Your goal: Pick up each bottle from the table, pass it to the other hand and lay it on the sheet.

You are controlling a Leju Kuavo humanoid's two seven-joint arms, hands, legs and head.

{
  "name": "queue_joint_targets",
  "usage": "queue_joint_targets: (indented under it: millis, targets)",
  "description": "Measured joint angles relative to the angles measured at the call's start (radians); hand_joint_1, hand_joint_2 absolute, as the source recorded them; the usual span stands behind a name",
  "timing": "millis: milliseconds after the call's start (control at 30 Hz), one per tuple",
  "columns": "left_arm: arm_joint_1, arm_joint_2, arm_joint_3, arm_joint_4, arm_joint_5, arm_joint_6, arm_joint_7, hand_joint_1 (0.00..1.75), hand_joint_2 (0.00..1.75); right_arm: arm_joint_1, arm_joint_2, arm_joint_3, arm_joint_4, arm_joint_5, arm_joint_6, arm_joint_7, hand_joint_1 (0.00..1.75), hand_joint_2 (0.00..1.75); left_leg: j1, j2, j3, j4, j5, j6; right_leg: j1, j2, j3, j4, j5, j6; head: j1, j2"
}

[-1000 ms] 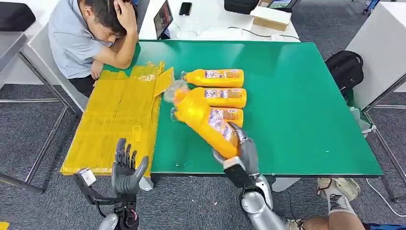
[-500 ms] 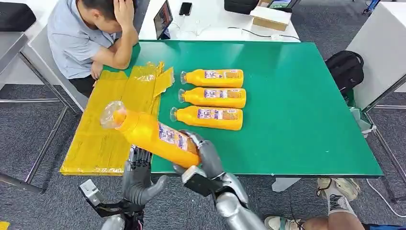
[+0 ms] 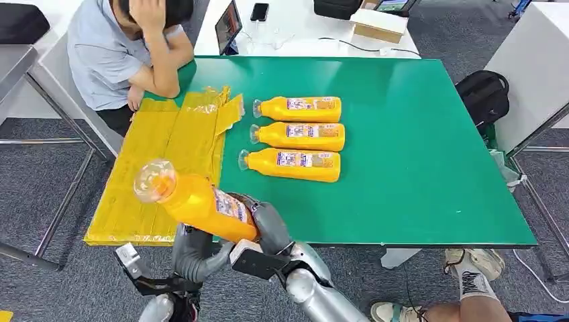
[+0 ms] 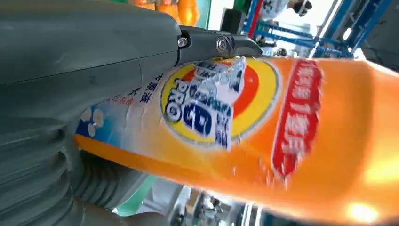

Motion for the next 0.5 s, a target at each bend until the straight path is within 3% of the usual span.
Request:
queue_joint_targets:
  millis: [267,300,433,467,500]
  targets:
    - [-0.015,0.000,0.026,0.038,0.059,-0.023,0.077,0.00,1.75,0.000,0.005,0.053,0.002,0.003,-0.019,0.007,1.71,1.75,0.000,0.001,0.000,0.000,0.000,0.000,0.000,0.000,0.000,0.000,0.000,0.000,0.000,0.000]
    - [-0.015,0.002,0.028,0.040,0.050,-0.014,0.077,0.73,1.75,0.000,0.005,0.061,0.004,0.003,-0.019,0.008,1.73,1.75,0.000,0.001,0.000,0.000,0.000,0.000,0.000,0.000,0.000,0.000,0.000,0.000,0.000,0.000]
    - [-0.013,0.006,0.034,0.042,0.002,0.014,0.075,0.73,1.75,-0.015,0.005,0.090,0.027,0.039,-0.032,0.048,1.73,1.75,0.000,0.001,0.000,0.000,0.000,0.000,0.000,0.000,0.000,0.000,0.000,0.000,0.000,0.000]
    - [-0.012,0.010,0.039,0.042,0.003,0.012,0.082,1.45,1.75,-0.029,0.004,0.099,0.041,0.060,-0.036,0.059,1.73,1.75,0.000,0.003,0.000,0.000,0.000,0.000,0.000,0.000,-0.001,0.000,0.000,0.000,0.000,0.000]
    - [-0.009,0.014,0.044,0.042,0.006,0.010,0.087,1.75,1.75,-0.040,0.004,0.107,0.054,0.076,-0.040,0.064,1.71,1.75,0.000,0.003,0.000,0.000,0.000,0.000,0.000,0.000,-0.001,0.000,0.000,0.000,-0.001,0.000]
